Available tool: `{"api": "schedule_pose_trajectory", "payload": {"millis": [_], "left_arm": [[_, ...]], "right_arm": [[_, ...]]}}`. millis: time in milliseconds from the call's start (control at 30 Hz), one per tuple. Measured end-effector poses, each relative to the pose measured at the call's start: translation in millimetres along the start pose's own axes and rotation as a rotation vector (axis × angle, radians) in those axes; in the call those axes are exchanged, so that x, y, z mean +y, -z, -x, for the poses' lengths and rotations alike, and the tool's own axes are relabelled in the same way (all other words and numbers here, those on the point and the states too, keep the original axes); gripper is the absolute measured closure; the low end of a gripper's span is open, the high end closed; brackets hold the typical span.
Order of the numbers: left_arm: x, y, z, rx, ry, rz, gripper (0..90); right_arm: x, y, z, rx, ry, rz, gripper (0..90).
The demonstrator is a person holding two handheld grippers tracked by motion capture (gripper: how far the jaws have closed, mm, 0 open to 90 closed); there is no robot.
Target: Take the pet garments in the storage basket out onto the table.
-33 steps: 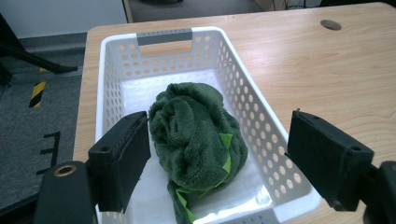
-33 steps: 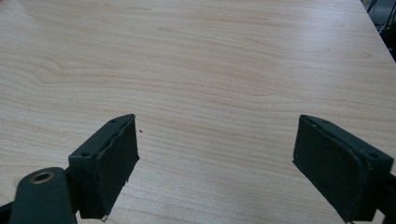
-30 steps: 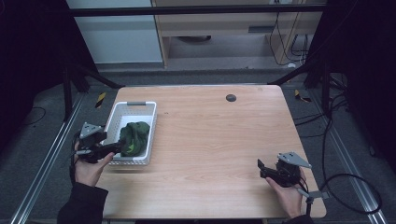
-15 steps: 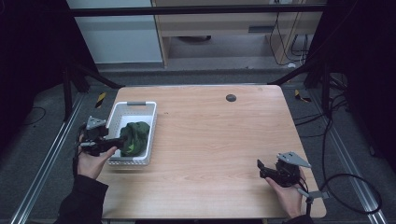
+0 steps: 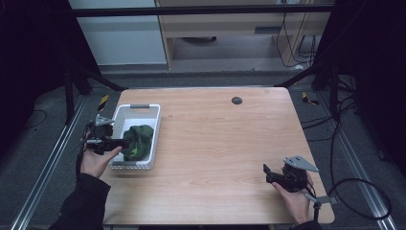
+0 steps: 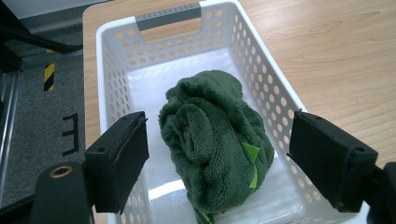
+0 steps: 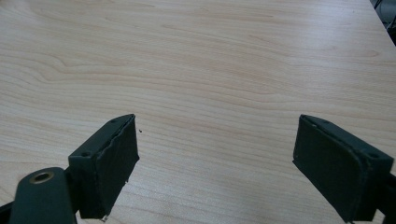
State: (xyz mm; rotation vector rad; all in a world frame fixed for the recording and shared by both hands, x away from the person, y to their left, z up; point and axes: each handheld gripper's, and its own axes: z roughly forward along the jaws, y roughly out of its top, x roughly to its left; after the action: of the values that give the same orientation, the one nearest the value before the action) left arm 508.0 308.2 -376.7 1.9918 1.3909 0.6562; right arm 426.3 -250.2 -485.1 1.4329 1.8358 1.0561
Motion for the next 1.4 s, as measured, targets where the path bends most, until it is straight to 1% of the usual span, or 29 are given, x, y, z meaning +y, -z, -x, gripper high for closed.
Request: {"api": "schedule_pose_trajectory", "payload": {"millis": [133,200,367,400,567,833,900,1033,1100,1267,1400], "left_arm": [[1.8,-3.6,-0.9,0.001,-0.002,-0.017,18.9],[3.4,-6.8,-0.4,0.001,-0.013,-0.034,18.7],[5.9,-10.9,0.0,0.000,-0.020,-0.054,18.4],[7.3,-13.4,-0.2,0.002,-0.023,-0.070,18.3],[8.9,-17.3,-1.8,0.002,-0.021,-0.080,18.4],[11.4,-24.8,-2.5,-0.001,-0.022,-0.122,18.1],[11.5,-25.9,-2.9,-0.002,-0.019,-0.122,18.0],[11.5,-30.4,-3.5,-0.001,-0.016,-0.139,17.9],[11.7,-32.4,-3.5,-0.001,-0.015,-0.142,17.7],[12.5,-35.9,-2.0,-0.003,-0.015,-0.149,17.7],[11.8,-40.5,-1.1,-0.003,-0.015,-0.165,17.5]], "right_arm": [[0.0,-0.1,-0.4,0.003,-0.007,-0.003,13.8],[-0.2,-0.5,-0.2,0.004,0.000,-0.003,13.9],[-0.3,-0.8,-0.3,0.005,0.002,-0.006,13.8],[-0.3,-0.8,-0.2,0.006,0.002,-0.006,13.9],[-0.3,-0.7,0.1,0.008,0.002,-0.008,13.8],[-0.6,-1.6,-0.2,0.011,0.007,-0.014,13.8],[-0.5,-1.6,-0.4,0.013,0.004,-0.018,13.7],[-0.6,-1.7,-0.2,0.014,0.008,-0.016,13.8],[-0.6,-1.8,-0.4,0.015,0.003,-0.020,13.7],[-0.8,-2.2,-0.5,0.018,0.001,-0.025,13.5],[-0.9,-2.4,-0.8,0.018,0.000,-0.027,13.1]]}}
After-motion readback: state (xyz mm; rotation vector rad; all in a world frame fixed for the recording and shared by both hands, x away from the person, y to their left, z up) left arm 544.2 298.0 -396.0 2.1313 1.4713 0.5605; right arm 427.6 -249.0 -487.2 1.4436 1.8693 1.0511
